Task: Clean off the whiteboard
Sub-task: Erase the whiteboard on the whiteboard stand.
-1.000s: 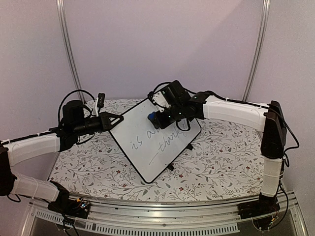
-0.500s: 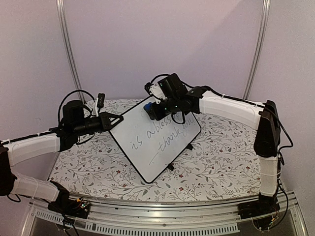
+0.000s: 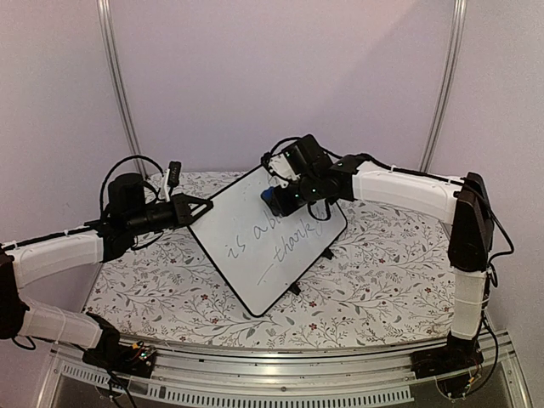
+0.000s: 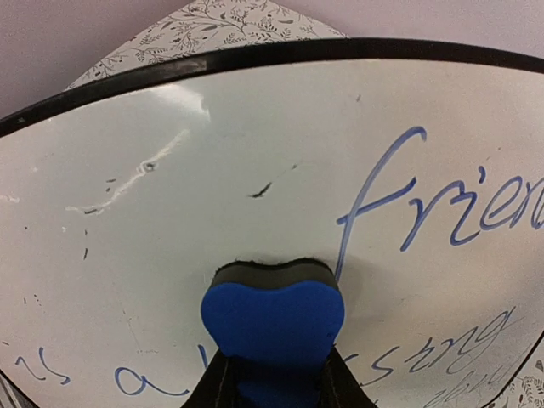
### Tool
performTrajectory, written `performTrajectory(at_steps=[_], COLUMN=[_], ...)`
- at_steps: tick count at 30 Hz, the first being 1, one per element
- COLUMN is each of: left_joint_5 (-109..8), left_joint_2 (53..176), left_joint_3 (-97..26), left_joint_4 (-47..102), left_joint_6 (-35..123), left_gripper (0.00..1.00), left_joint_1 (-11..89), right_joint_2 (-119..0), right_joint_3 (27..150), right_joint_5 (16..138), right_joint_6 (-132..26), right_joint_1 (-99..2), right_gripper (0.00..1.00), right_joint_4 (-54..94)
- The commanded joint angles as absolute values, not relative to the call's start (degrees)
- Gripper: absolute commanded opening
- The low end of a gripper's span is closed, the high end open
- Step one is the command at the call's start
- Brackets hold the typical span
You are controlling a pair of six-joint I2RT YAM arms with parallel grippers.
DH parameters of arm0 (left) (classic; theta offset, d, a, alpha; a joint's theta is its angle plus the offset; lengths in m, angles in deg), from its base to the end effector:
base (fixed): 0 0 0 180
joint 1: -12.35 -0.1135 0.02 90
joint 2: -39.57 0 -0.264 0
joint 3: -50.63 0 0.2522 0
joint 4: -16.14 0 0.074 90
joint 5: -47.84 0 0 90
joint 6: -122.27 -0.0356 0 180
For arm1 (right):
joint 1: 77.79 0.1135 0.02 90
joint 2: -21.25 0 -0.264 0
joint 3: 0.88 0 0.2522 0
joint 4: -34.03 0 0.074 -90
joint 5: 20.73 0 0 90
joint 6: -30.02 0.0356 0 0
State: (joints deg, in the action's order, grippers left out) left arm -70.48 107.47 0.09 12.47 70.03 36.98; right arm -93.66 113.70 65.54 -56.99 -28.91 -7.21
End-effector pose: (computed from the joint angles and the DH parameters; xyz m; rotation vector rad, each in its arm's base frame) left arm 0.2327 -0.1253 0.2579 0.1584 1.9483 -1.1941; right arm 0.3078 0.3490 0.2788 -0.8754 2.1551 0.3894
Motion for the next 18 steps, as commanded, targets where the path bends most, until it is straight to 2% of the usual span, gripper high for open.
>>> performTrajectory(at_steps=[1,9,18], left_joint_5=[-77.2,-77.4,-77.4], left_joint_2=[105.0,104.9,104.6], left_joint_3=[-0.5,-0.6,-0.6], left_joint_4=[7.4,7.5,7.4], left_joint_6=[68.3,68.3,68.3], left_gripper=[0.00,0.00,0.00], left_joint_1=[38.5,38.5,38.5], right_joint_2=[-97.8,-100.2,-95.6], right_joint_3=[119.9,123.1,111.6], right_joint_5=[65.6,66.1,66.3], right_joint_6=[-57.5,-57.4,-56.7], right_joint_1=[-29.6,-30.9,-30.9], right_gripper=[0.00,0.00,0.00], right_joint_4=[-8.1,-8.7,-7.5])
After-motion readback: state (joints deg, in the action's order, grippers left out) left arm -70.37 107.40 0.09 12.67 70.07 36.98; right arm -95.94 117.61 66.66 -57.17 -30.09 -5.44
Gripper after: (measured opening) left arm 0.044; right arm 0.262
